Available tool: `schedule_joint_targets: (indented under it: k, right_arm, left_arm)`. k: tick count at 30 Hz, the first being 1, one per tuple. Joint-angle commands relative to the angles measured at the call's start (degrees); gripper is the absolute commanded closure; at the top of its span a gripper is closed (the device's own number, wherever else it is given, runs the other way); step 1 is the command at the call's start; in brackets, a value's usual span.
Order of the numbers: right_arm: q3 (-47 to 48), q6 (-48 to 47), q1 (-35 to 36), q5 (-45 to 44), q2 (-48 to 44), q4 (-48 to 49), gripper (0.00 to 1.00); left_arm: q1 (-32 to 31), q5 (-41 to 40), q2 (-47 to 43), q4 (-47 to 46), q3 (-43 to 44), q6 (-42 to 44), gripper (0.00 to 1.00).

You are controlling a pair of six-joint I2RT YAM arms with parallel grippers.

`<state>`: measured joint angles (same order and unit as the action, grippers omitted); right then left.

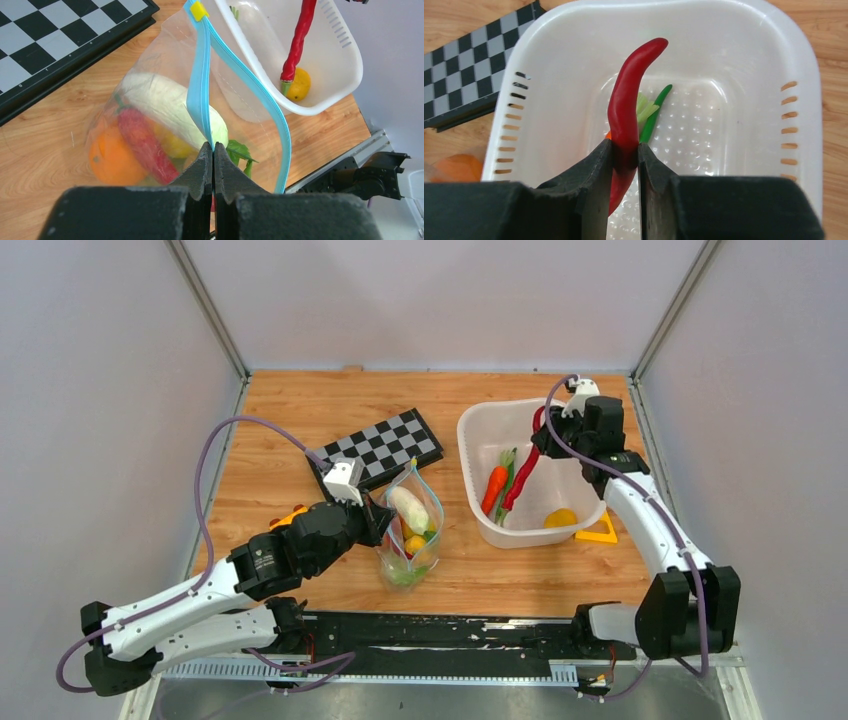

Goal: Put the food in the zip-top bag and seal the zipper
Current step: Adjust the fake vegetable in the bin, then pick up the fake vegetable from the bin.

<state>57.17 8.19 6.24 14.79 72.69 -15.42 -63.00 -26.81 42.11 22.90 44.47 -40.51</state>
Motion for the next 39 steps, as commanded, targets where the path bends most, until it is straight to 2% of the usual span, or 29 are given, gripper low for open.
schedule_joint_targets:
  k: [1,5,6,10,12,14,18,20,23,28,32,34,39]
  right_arm:
    - [4.6,-7.6,0.5,-6.0,4.8,-5.0,0.77]
    - [7.5,-12.6,1.0,-16.1,11.0,-10.6,0.73]
    - [8.7,-13.6,1.1,-16.2,12.9,-11.8,0.71]
    - [14.6,-16.9,1.6,-20.9,20.5,-17.5,0.57]
    - [16.0,-16.8,1.6,-21.9,22.4,-19.2,0.46]
    - [17.0,-15.4,1.8,-19.6,22.1,-18.8,0.39]
    - [14.4,-8.1,1.9,-1.7,18.4,-10.9,0.37]
    - [12.5,-2.6,2.1,5.9,18.5,-6.7,0.32]
    - [12.1,1.3,3.1,5.7,22.1,-4.2,0.26]
    - [13.5,6.1,4.0,8.2,27.2,-3.3,0.25]
    - [12.7,8.2,6.0,3.0,27.9,-3.3,0.25]
    - [13.6,9.2,6.3,2.3,29.4,-5.0,0.29]
    - [12.2,13.9,8.2,-6.5,30.0,-5.9,0.31]
  left_arm:
    - [-0.2,0.3,-0.6,-1.4,0.8,-0.6,1.0]
    - [-0.2,-0.8,-0.9,-1.5,0.5,-0.2,1.0]
    - [-0.2,-1.0,-0.8,-1.7,0.4,-0.1,1.0]
    - [-0.2,-1.4,-0.2,-0.8,1.0,0.7,1.0]
    - [-0.2,-2.2,-0.6,-0.3,0.9,1.0,1.0]
    - [-0.2,-3.7,-1.6,-0.5,-0.2,1.3,1.0]
    - [-0.2,-7.1,-3.2,-1.0,-1.6,2.2,1.0]
    - [-0.2,-8.1,-3.2,-0.4,-1.5,2.5,1.0]
    - [-0.2,-8.9,-3.5,-1.0,-2.4,2.3,1.0]
    - [-0.2,-9.4,-4.7,-1.9,-4.1,1.0,1.0]
    - [-0.2,-11.0,-5.9,-1.5,-4.9,1.0,1.0]
    - [-0.2,-11.7,-6.2,-1.0,-5.0,0.9,1.0]
    - [-0.2,-12.5,-6.4,1.0,-4.5,0.9,1.0]
